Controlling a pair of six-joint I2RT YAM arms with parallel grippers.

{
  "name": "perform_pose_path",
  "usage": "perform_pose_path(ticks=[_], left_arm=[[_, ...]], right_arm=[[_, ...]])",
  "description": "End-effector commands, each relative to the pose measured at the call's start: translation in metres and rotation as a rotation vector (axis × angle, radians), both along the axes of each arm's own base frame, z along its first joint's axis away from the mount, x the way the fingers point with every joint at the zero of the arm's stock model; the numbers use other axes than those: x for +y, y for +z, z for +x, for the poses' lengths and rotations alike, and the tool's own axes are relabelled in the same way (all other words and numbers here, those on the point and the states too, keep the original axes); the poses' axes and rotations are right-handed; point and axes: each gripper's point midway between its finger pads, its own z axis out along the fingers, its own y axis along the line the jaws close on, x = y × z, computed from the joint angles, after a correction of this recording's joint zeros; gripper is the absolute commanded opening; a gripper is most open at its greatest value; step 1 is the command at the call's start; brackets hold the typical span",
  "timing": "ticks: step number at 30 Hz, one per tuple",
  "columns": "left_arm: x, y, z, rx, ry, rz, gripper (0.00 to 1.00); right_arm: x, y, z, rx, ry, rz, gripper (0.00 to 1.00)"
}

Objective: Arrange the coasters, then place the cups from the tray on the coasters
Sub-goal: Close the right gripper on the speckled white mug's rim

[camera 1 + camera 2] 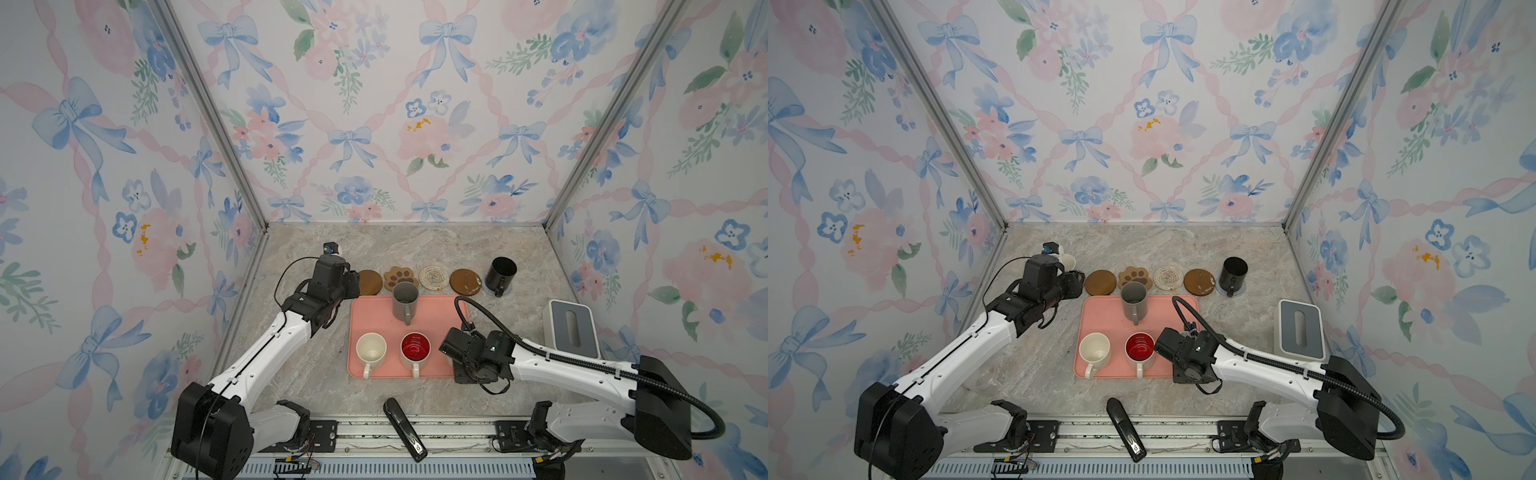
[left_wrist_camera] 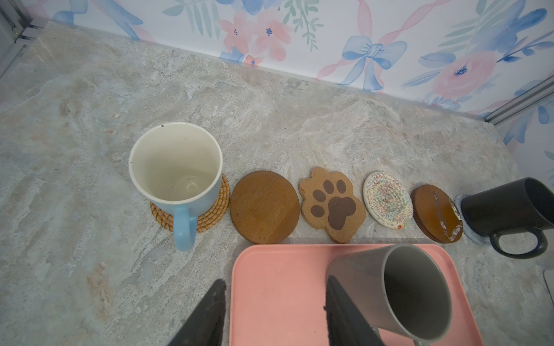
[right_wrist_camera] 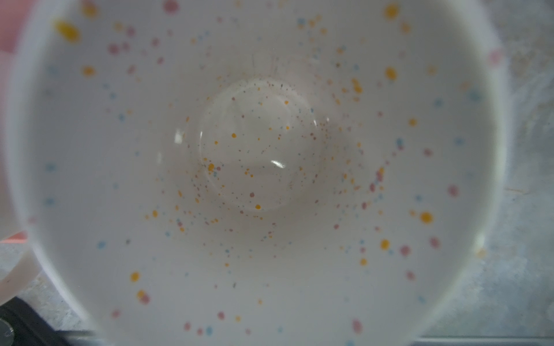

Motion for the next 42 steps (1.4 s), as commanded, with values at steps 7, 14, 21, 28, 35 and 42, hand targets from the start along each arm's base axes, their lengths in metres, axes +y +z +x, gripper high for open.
perform_pose_path(ticks=[7, 14, 21, 28, 35, 42], left_arm=[[-0.002, -0.001, 0.000, 0.002, -0.003, -0.004, 0.50], [-0.002, -0.001, 0.000, 0.001, -0.002, -0.004, 0.50], [-0.002, -0.001, 0.000, 0.000, -0.001, -0.005, 0.50], [-0.001, -0.002, 0.000, 0.001, 0.004, -0.005, 0.50], [-0.002, -0.001, 0.001, 0.002, 0.003, -0.005, 0.50], [-0.001, 0.001, 0.000, -0.004, 0.004, -0.006, 0.50]], right_arm=[[-0.007, -0.011, 0.002, 0.012, -0.026, -0.038, 0.23], [-0.012, -0.010, 0.001, 0.018, -0.030, -0.057, 0.03], [-0.020, -0.001, 0.002, -0.004, -0.013, -0.084, 0.00], [-0.017, 0.017, 0.013, -0.091, 0.032, -0.054, 0.00], [-0.010, 0.023, 0.023, -0.135, 0.064, -0.034, 0.00], [-0.003, 0.029, 0.037, -0.166, 0.069, -0.011, 0.00]])
